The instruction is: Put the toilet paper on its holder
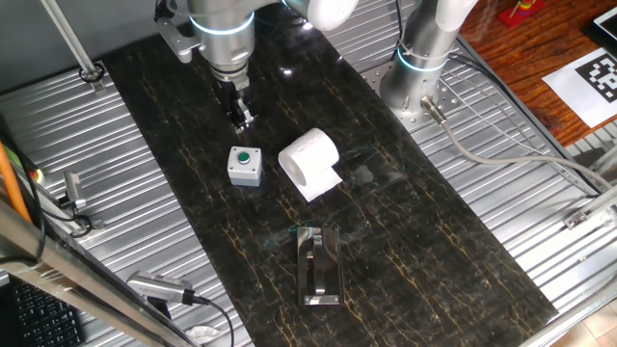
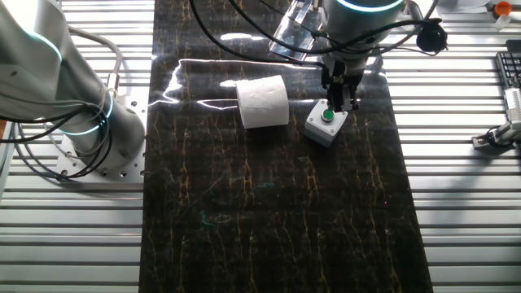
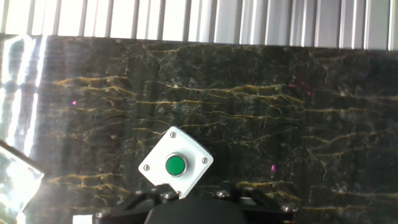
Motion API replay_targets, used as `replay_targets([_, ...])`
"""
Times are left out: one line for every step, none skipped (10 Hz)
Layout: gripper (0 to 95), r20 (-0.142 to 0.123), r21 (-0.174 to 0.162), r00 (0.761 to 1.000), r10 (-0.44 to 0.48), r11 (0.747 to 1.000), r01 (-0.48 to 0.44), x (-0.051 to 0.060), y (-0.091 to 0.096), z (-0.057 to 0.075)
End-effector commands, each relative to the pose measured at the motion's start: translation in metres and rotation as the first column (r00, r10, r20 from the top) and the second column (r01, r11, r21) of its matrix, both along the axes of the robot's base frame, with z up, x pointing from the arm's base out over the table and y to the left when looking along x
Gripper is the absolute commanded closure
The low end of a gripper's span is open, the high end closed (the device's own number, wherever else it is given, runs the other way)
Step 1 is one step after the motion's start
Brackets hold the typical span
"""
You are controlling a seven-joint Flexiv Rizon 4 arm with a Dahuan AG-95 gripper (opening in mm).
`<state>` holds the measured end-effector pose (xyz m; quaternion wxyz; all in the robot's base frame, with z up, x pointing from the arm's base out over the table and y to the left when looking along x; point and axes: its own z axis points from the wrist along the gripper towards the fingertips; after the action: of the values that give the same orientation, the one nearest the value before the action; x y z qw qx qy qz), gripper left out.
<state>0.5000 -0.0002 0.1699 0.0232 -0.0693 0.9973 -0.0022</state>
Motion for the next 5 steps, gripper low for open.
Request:
replay_targets([95.0,0.002,0.004,1.000,0.014,1.000,-0.014,0.0002,0.0005,-0.0004])
replay_targets([95.0,-0.004,0.004,1.000,0.011,1.000,-0.011,0.0002,0.0005,-0.0004])
replay_targets([95.0,-0.010,0.006,1.000,0.012,1.000,-0.012,0.0002,0.0006,-0.0004])
replay_targets([95.0,-0.012,0.005,1.000,0.029,1.000,-0.029,0.0002,0.0006,-0.0004])
replay_targets([95.0,-0.027,0.007,0.999,0.034,0.999,-0.034,0.0002,0.0006,-0.0005])
